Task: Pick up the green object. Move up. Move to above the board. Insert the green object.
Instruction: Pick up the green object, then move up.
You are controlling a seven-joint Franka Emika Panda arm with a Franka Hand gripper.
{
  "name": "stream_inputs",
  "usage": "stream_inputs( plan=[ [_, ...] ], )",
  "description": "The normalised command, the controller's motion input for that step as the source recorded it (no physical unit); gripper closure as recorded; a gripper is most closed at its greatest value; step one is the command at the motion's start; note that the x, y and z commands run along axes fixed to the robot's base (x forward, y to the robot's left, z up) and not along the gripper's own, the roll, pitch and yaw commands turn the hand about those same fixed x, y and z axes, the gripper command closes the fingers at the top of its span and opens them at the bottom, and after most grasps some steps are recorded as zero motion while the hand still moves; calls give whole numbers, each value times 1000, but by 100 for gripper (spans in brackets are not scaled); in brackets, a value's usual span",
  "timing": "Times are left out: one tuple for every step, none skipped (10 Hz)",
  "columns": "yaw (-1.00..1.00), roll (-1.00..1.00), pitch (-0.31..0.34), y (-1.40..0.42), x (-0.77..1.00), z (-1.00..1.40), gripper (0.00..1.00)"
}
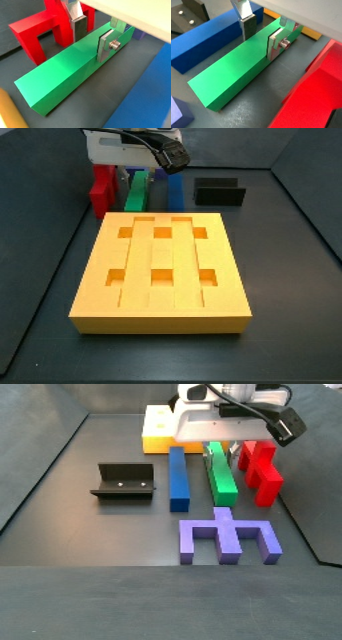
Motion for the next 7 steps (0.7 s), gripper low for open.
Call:
stream_inputs(
  plan=[
    [0,0,0,0,0,0,100],
    [0,0,0,0,0,0,100],
    [0,0,0,0,0,0,100],
    [0,0,0,0,0,0,100],
    [0,0,0,0,0,0,100],
    [0,0,0,0,0,0,100],
    [0,0,0,0,0,833,100]
  ],
)
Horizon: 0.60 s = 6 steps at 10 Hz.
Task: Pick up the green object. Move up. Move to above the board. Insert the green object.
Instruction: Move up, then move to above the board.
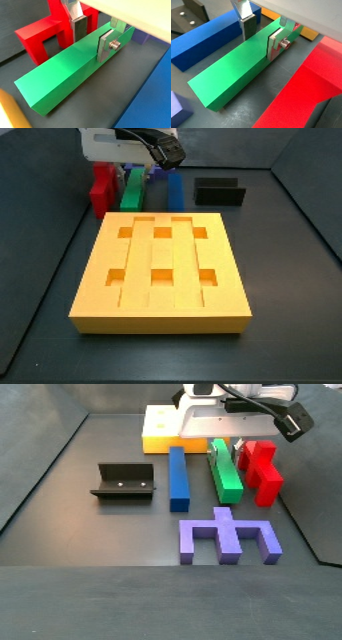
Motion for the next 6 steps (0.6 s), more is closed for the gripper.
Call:
stream_inputs(
  plan=[
    [-47,-3,25,-80,-14,778,100],
    [-41,6,39,-54,-34,560,100],
    [-25,16,11,-24,-10,263,100],
    [0,0,0,0,0,1400,100],
    [9,-3,27,3,-11,1400,100],
    [3,3,33,3,-46,1400,100]
  ],
)
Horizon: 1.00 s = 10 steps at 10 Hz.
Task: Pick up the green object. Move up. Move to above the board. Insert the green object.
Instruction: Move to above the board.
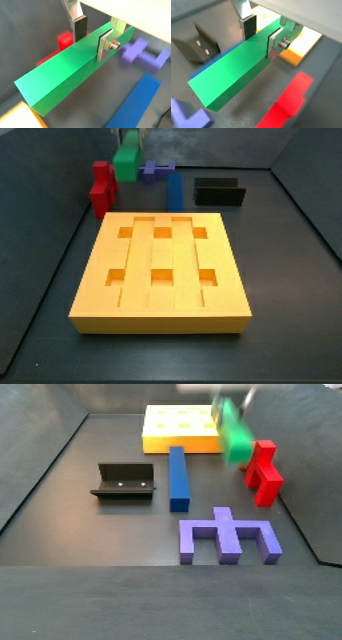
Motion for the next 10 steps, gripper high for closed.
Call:
stream_inputs(
  plan=[
    [3,17,14,9,-6,1400,100],
    [5,15,30,5,30,1400,100],
    [3,14,87,2,10,1400,100],
    [2,15,74,-2,1,829,100],
    [1,16,56,-4,17,379,100],
    [-145,55,112,-1400,561,262,100],
    [-134,60,135,-1400,544,223,100],
    [-58,66,197,-1400,594,215,100],
    [-20,-4,221,-1400,627,228,100],
    [-12,13,194,-1400,627,238,100]
  ],
)
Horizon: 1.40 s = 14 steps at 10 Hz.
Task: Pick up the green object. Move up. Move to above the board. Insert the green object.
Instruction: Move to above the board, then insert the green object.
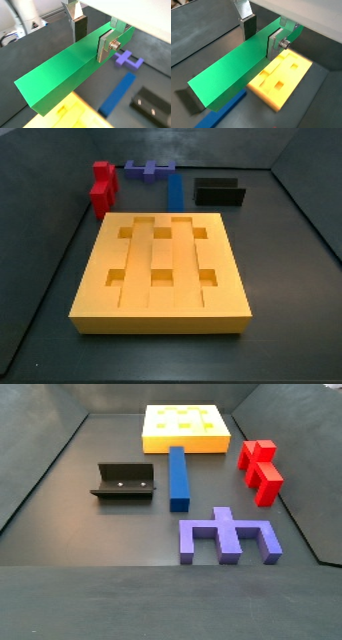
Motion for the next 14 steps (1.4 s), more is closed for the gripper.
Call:
stream_inputs(
  plan=[
    [6,22,166,-1400,638,240,100],
    [2,19,153,-805,414,144,100],
    [7,25,129,-466,270,95,100],
    [11,33,74,-248,135,60,100],
    [10,39,59,-186,97,51,100],
    [0,31,0,-9,0,0,100],
    [0,76,-13,-131,0,-89,100],
    [0,166,-99,-306,0,-431,100],
    [0,254,-159,-414,0,-734,100],
    [11,266,-144,-383,-9,-760,100],
    [34,270,-137,-363,-40,-774,100],
    [109,253,-130,-323,-109,-809,100],
    [0,0,-20,0,0,-1000,100],
    [0,-14,0,31,0,-1000,100]
  ],
)
